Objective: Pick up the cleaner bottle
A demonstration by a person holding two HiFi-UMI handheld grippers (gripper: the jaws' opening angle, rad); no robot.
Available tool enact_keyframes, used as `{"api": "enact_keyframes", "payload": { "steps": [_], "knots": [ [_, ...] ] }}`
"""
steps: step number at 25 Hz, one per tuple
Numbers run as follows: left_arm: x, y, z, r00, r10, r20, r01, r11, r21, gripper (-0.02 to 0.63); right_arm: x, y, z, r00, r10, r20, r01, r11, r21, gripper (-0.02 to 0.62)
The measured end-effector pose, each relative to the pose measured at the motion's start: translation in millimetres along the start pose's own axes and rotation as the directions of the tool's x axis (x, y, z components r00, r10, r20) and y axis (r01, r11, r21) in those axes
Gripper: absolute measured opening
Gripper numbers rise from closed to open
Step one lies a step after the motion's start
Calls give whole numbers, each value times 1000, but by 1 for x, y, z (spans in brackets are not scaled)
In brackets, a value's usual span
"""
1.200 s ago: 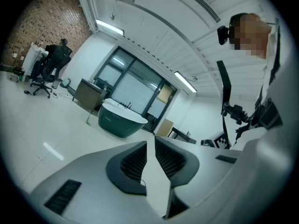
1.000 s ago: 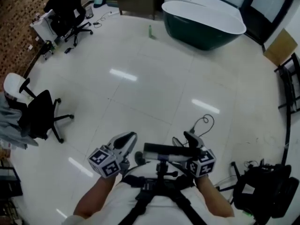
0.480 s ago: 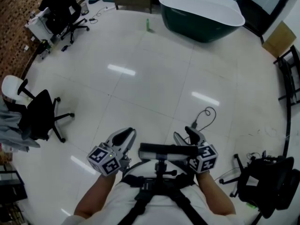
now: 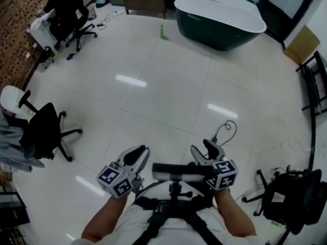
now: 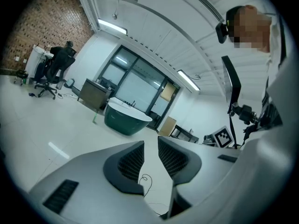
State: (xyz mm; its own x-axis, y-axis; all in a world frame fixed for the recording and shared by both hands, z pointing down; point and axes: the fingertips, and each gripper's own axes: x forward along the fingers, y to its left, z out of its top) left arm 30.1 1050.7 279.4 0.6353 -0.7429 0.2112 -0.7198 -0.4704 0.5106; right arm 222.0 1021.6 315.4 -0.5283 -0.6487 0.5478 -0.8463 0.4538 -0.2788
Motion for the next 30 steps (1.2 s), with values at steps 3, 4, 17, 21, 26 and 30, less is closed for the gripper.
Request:
{"api": "enact_keyframes", "payload": {
  "steps": [3, 4, 17, 21, 26, 30],
  "knots": [
    [-1, 2, -2, 1000, -13, 3, 13, 1000, -6, 95, 1, 2, -6, 1000, -9, -16, 9, 1000, 0, 247],
    [-1, 2, -3, 1000, -15, 5, 15, 1000, -10, 95, 1, 1, -8, 1000, -12, -21, 11, 1000, -1, 247],
    [-4, 7, 2, 999, -35, 0, 35, 999, -7, 95, 10, 6, -2, 1000, -9, 1, 9, 999, 34, 245],
    [11, 6, 2, 1000, -23, -7, 23, 1000, -17, 95, 10, -14, 0, 1000, -11, -4, 11, 999, 42, 245],
    [41, 12, 16, 1000, 12, 7, -12, 1000, -10, 95, 28, -41, 24, 1000, 20, 2, -20, 999, 31, 245],
    [71, 22, 32, 999, 51, 19, -51, 999, 6, 95, 51, -63, 55, 998, 56, 12, -56, 998, 0, 245]
  ]
}}
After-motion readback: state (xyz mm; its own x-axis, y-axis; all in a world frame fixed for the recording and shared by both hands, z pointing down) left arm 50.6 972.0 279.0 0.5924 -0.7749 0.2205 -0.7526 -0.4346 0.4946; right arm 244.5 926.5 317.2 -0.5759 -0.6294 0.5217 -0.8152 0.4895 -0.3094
